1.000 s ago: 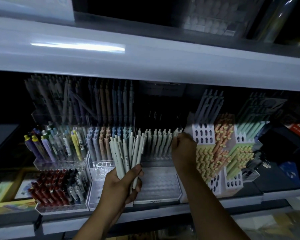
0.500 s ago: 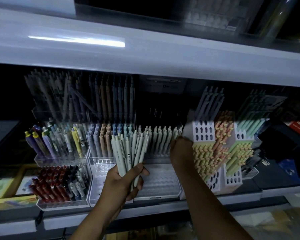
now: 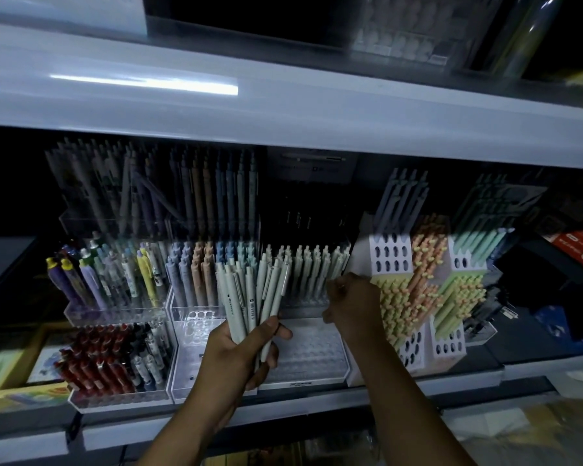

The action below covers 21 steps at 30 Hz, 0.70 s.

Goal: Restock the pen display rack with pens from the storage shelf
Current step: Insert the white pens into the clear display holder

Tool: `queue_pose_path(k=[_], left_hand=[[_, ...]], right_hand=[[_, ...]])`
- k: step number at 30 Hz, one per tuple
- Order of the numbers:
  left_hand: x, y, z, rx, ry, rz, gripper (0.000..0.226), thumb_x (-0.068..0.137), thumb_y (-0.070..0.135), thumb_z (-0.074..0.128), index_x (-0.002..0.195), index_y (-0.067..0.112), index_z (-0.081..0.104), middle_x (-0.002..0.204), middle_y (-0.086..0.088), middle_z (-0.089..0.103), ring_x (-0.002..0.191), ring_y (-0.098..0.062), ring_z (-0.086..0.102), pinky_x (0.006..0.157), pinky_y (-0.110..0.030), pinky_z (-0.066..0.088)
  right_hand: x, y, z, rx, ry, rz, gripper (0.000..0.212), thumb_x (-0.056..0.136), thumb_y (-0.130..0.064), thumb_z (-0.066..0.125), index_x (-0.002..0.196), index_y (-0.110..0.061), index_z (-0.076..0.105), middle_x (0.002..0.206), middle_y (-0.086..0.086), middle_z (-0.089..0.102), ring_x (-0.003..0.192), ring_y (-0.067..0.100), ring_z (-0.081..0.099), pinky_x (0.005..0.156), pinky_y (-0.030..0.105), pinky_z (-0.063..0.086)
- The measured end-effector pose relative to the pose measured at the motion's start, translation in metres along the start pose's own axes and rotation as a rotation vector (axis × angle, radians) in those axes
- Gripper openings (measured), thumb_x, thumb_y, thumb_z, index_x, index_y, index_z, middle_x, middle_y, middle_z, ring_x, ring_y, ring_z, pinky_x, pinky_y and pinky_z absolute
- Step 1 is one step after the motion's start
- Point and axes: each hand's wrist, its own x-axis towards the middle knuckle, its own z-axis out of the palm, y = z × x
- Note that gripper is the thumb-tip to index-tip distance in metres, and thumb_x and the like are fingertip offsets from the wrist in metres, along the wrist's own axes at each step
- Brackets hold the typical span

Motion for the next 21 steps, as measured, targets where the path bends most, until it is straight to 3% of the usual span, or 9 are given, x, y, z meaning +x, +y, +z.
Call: queue_pose_path(k=[4,9,14,17,21], left_hand=[[0.001,-0.001,0.002,0.018,-0.006,0.003,0.03,0.098,0.025,0.063,0.092,-0.001,0.076,0.061,-0.024,0.055,0.037,-0.02,0.03,0.042,-0.028,0.03],[0.003,-0.003,0.002,0.021,-0.004,0.013,0.032,0.097,0.025,0.063,0.095,-0.005,0.073,0.063,-0.03,0.055,0.034,-0.02,0.031,0.043,-0.028,0.028],[0.006,-0.003,0.002,0.05,0.009,0.03,0.027,0.099,0.023,0.062,0.089,0.001,0.077,0.061,-0.029,0.056,0.032,-0.019,0.031,0.042,-0.025,0.028],[0.006,-0.006,0.002,0.054,0.034,0.014,0.027,0.1,0.022,0.062,0.089,0.004,0.079,0.056,-0.021,0.055,0.033,-0.018,0.03,0.042,-0.024,0.027],[0.007,-0.012,-0.001,0.009,0.099,-0.031,0.028,0.097,0.021,0.066,0.088,-0.004,0.073,0.049,-0.012,0.04,0.037,-0.016,0.025,0.044,-0.023,0.023]], right_hand=[[-0.025,-0.031,-0.005,0.194,-0.132,-0.092,0.013,0.101,-0.012,0.061,0.094,-0.006,0.069,0.065,0.014,0.066,0.053,0.02,0.067,0.056,0.047,0.059],[-0.044,-0.067,-0.003,0.362,-0.242,-0.174,0.017,0.102,-0.019,0.061,0.09,-0.013,0.069,0.06,0.014,0.065,0.055,0.029,0.066,0.055,0.043,0.058],[-0.044,-0.074,-0.008,0.448,-0.25,-0.136,0.011,0.096,-0.011,0.068,0.09,-0.002,0.072,0.058,0.016,0.064,0.054,0.032,0.064,0.053,0.045,0.054],[-0.038,-0.075,-0.016,0.53,-0.188,-0.103,0.012,0.096,-0.002,0.066,0.087,0.0,0.073,0.064,0.021,0.068,0.059,0.035,0.067,0.057,0.045,0.058],[-0.019,-0.061,-0.032,0.601,0.064,-0.092,0.011,0.096,0.001,0.065,0.092,-0.005,0.074,0.07,0.014,0.072,0.064,0.029,0.071,0.064,0.04,0.061]])
